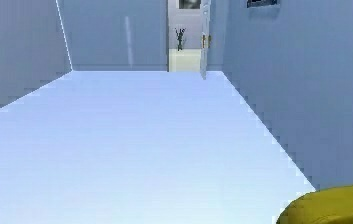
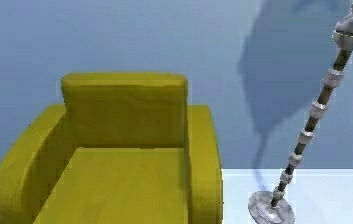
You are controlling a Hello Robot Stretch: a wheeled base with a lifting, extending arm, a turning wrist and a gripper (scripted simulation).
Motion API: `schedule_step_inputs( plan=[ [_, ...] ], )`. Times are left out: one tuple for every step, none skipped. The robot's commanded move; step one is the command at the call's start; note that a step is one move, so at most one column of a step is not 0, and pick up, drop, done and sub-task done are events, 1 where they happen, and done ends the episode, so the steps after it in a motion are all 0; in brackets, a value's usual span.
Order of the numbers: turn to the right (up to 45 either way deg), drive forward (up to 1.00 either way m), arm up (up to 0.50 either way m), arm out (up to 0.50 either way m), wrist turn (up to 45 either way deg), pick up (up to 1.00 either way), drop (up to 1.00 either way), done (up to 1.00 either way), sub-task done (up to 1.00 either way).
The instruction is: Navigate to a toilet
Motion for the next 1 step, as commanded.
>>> schedule_step_inputs(
  plan=[
    [0.0, 1.0, 0.0, 0.0, 0.0, 0.0, 0.0, 0.0, 0.0]
  ],
)
